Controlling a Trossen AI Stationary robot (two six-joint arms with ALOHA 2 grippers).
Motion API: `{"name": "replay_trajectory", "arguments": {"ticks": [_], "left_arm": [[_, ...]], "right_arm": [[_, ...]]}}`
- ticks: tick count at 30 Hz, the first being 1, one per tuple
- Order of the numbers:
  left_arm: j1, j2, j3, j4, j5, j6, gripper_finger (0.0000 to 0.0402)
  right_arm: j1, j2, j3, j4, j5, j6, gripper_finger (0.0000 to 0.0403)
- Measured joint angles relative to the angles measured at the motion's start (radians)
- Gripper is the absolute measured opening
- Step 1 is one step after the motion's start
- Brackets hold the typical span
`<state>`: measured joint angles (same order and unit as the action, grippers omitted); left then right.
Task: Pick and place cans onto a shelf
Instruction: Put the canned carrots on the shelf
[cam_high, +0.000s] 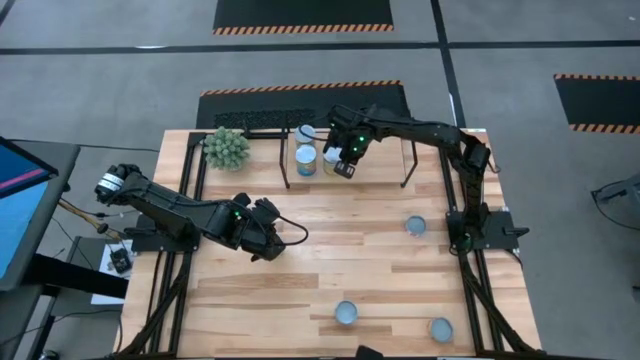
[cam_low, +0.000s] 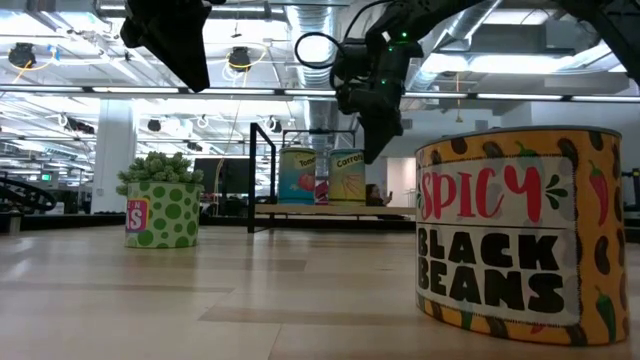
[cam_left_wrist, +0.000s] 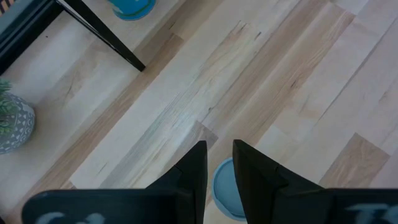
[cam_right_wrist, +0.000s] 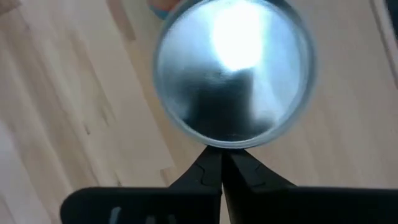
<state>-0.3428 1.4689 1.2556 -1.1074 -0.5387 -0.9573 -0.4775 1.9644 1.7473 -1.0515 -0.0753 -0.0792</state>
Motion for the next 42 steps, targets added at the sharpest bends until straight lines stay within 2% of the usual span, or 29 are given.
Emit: {"name": "replay_trajectory", "arguments": {"ticks": [10, 12, 15, 20, 26, 37, 42], "left_arm": [[0.000, 0.000, 0.000, 0.000, 0.000, 0.000, 0.0065], [0.000, 0.000, 0.000, 0.000, 0.000, 0.000, 0.0065], [0.000, 0.000, 0.000, 0.000, 0.000, 0.000, 0.0065], [0.000, 0.000, 0.000, 0.000, 0.000, 0.000, 0.0065], [0.000, 0.000, 0.000, 0.004, 0.000, 0.000, 0.0065], [0.000, 0.000, 0.000, 0.008, -0.001, -0.001, 0.0065], [0.000, 0.000, 0.000, 0.008, -0.001, 0.000, 0.0065]], "right_arm": [[0.028, -0.046, 0.001, -0.032, -0.030, -0.008, 0.0026], [0.035, -0.076, 0.001, -0.040, 0.003, -0.011, 0.0028], [0.031, -0.102, 0.002, -0.031, 0.113, -0.011, 0.0023], [-0.020, -0.093, 0.002, 0.003, 0.137, -0.011, 0.0014], [-0.052, -0.030, 0.000, 0.039, 0.130, -0.009, 0.0024], [-0.046, -0.025, 0.000, 0.061, 0.123, -0.034, 0.0016], [-0.043, -0.025, 0.000, 0.070, 0.101, -0.034, 0.0025]]}}
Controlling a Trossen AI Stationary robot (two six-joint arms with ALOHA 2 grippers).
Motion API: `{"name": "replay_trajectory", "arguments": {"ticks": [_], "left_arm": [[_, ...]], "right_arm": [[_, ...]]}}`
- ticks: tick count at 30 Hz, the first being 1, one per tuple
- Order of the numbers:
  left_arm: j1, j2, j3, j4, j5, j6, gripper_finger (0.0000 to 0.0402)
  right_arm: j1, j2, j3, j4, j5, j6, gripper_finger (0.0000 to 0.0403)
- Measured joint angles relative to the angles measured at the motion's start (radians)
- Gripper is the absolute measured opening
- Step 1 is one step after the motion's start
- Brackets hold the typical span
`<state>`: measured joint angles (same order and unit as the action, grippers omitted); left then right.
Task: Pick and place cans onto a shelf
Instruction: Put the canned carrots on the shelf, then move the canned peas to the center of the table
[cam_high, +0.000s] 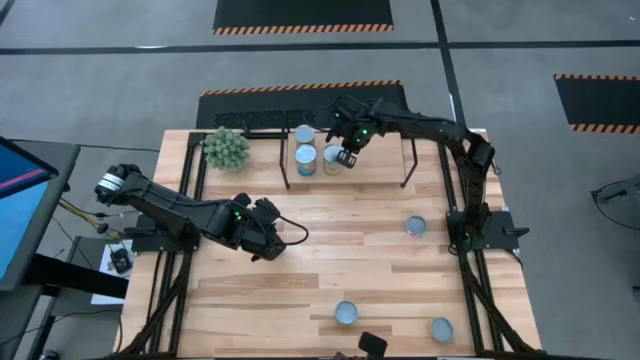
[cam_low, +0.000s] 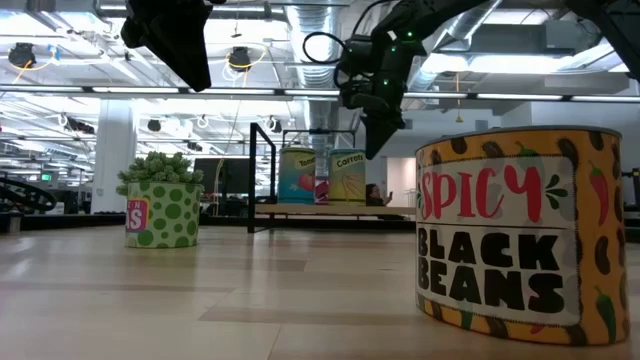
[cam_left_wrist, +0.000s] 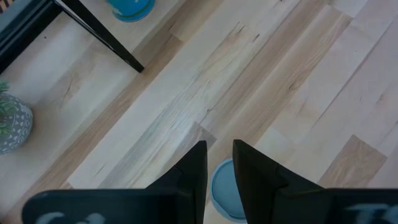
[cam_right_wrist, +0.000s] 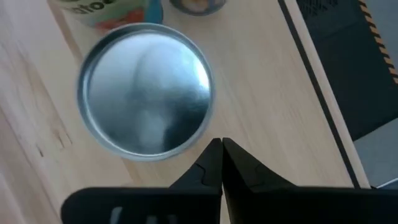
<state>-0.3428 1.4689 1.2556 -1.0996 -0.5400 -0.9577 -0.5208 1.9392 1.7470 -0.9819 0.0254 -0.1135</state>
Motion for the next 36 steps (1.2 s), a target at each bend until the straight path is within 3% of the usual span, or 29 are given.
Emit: {"name": "replay_trajectory", "arguments": {"ticks": [12, 16, 21, 26, 30, 36], "left_arm": [[0.000, 0.000, 0.000, 0.000, -0.003, 0.000, 0.0065], [0.000, 0.000, 0.000, 0.000, 0.005, 0.000, 0.0065], [0.000, 0.000, 0.000, 0.000, 0.044, 0.000, 0.0065], [0.000, 0.001, 0.000, -0.002, 0.092, -0.006, 0.0065], [-0.001, 0.005, 0.000, -0.007, 0.098, -0.013, 0.0065], [0.018, 0.005, -0.006, -0.006, 0.103, 0.071, 0.0065]], "right_arm": [[0.002, 0.000, 0.002, -0.017, -0.024, 0.013, 0.0018], [0.009, 0.000, 0.068, -0.203, -0.027, 0.065, 0.0021], [0.072, -0.017, 0.170, -0.583, -0.081, 0.138, 0.0032], [0.189, -0.146, 0.163, -0.589, -0.095, 0.165, 0.0035], [0.284, -0.253, 0.163, -0.588, -0.019, 0.225, 0.0035], [0.432, -0.465, 0.115, -0.589, 0.178, 0.469, 0.0036]]}}
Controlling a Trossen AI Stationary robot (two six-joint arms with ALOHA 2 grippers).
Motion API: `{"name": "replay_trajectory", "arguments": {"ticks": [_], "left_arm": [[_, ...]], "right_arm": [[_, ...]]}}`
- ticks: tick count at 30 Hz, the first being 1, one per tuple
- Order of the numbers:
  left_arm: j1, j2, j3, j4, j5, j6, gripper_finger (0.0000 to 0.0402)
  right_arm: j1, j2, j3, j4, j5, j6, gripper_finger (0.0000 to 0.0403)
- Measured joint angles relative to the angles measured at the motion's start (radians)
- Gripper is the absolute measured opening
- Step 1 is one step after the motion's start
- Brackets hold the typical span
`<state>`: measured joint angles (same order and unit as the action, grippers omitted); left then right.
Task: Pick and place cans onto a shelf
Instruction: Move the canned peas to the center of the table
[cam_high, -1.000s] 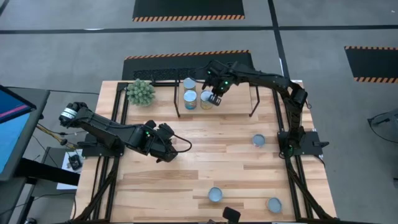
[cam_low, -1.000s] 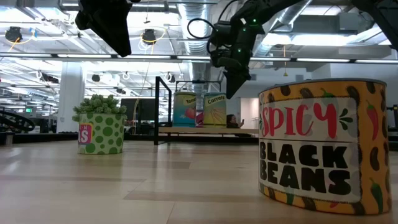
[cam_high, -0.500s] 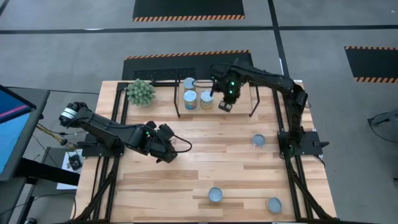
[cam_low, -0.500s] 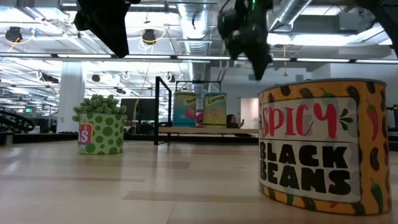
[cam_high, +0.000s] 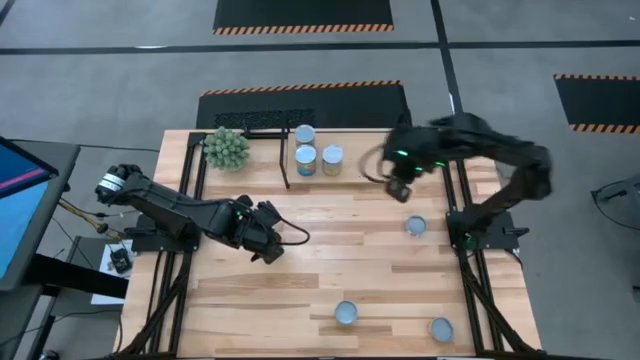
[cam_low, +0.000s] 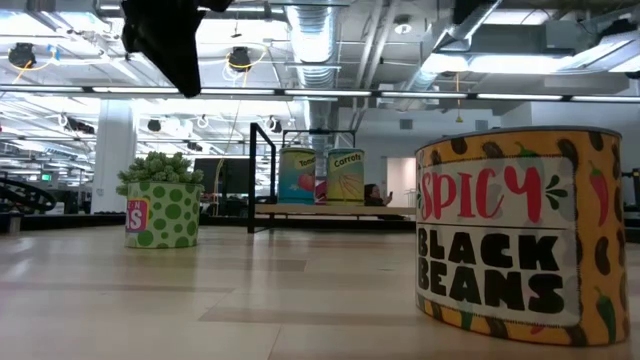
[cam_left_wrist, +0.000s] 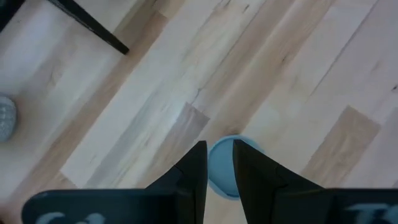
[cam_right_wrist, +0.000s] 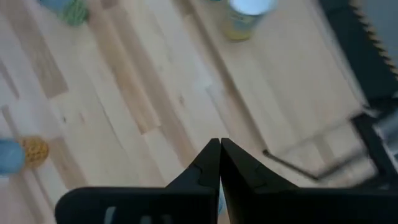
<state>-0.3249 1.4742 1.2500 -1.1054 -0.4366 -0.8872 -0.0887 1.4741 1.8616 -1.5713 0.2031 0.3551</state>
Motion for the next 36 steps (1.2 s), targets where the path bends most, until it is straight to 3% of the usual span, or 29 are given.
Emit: {"name": "replay_trajectory", "arguments": {"ticks": [5, 11, 17, 26, 36], "left_arm": [[0.046, 0.000, -0.103, 0.093, 0.135, 0.065, 0.0069], [0.106, 0.001, -0.220, 0.148, 0.323, 0.082, 0.0105], [0.123, 0.000, -0.223, 0.186, 0.299, 0.143, 0.0147], [0.173, 0.000, -0.223, 0.188, 0.295, 0.131, 0.0187], [0.181, 0.000, -0.224, 0.181, 0.292, 0.146, 0.0188]], "right_arm": [[0.140, -0.204, -0.146, 0.000, 0.118, 0.295, 0.0036], [0.286, -0.425, -0.350, 0.000, 0.163, 0.606, 0.0036], [0.383, -0.576, -0.575, -0.001, 0.218, 0.783, 0.0036], [0.470, -0.740, -0.884, 0.001, 0.183, 1.049, 0.0036], [0.542, -0.783, -0.956, 0.006, 0.163, 1.140, 0.0036]]}}
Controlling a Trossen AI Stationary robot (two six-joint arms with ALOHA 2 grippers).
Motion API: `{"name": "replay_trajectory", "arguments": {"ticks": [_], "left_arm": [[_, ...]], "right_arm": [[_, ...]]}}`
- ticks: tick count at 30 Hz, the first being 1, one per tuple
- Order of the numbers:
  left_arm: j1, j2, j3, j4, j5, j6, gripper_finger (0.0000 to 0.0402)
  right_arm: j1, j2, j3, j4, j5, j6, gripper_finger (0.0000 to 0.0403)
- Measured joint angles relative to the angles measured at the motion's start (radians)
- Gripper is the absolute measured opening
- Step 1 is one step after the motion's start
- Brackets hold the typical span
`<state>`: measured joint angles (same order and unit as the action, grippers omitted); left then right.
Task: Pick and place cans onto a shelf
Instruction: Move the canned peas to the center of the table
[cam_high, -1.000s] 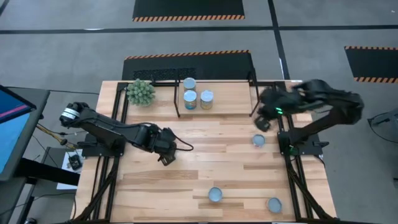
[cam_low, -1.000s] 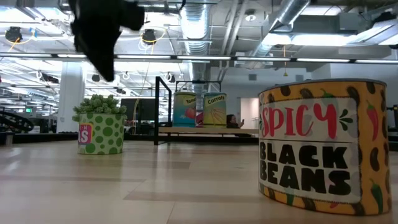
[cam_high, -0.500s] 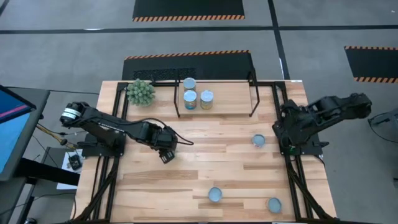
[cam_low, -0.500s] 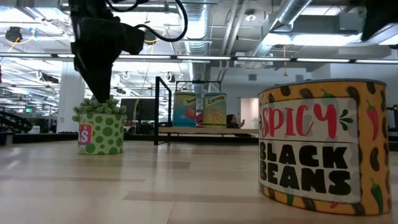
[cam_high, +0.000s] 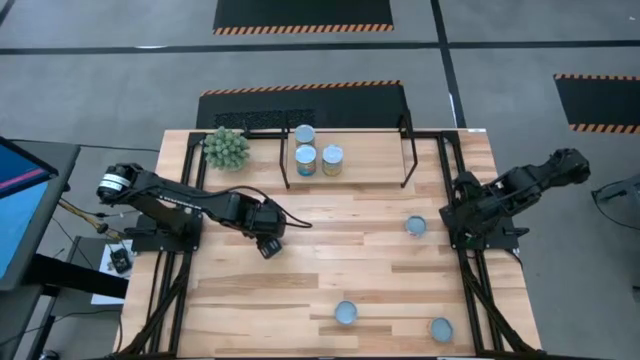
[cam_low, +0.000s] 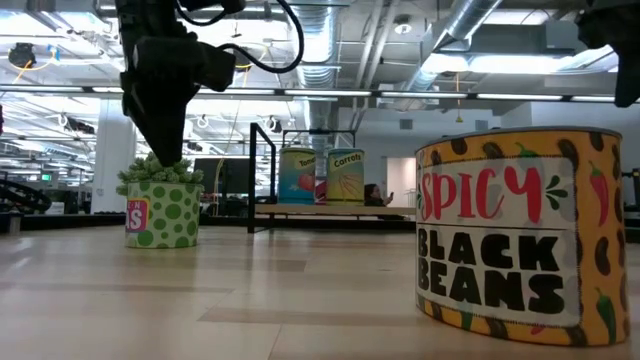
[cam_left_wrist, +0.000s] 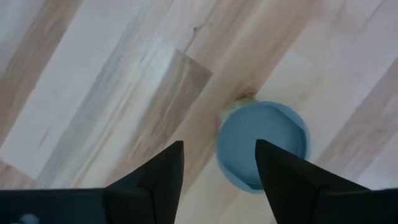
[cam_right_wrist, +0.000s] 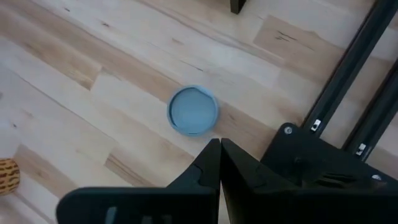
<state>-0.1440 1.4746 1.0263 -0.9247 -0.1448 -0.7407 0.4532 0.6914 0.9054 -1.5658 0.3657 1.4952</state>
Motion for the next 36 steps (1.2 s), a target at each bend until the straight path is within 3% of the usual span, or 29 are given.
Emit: {"name": "replay_trajectory", "arguments": {"ticks": [6, 21, 24, 30, 36], "left_arm": [[0.000, 0.020, -0.064, 0.040, 0.031, -0.042, 0.0188], [0.000, 0.156, -0.049, 0.116, 0.101, 0.000, 0.0183], [0.001, 0.161, -0.037, 0.113, 0.110, 0.029, 0.0150], [0.024, 0.167, -0.022, 0.201, 0.123, 0.103, 0.0018], [0.082, 0.174, -0.012, 0.378, 0.120, 0.127, 0.0002]], "right_arm": [[0.013, 0.000, 0.000, 0.000, 0.001, 0.000, 0.0036], [0.012, 0.000, 0.000, 0.001, 0.000, -0.001, 0.0036], [0.012, 0.000, 0.000, 0.001, 0.000, -0.002, 0.0036], [0.012, 0.000, 0.000, 0.000, 0.000, -0.003, 0.0036], [0.012, 0.000, 0.000, 0.001, 0.000, -0.003, 0.0036]]}}
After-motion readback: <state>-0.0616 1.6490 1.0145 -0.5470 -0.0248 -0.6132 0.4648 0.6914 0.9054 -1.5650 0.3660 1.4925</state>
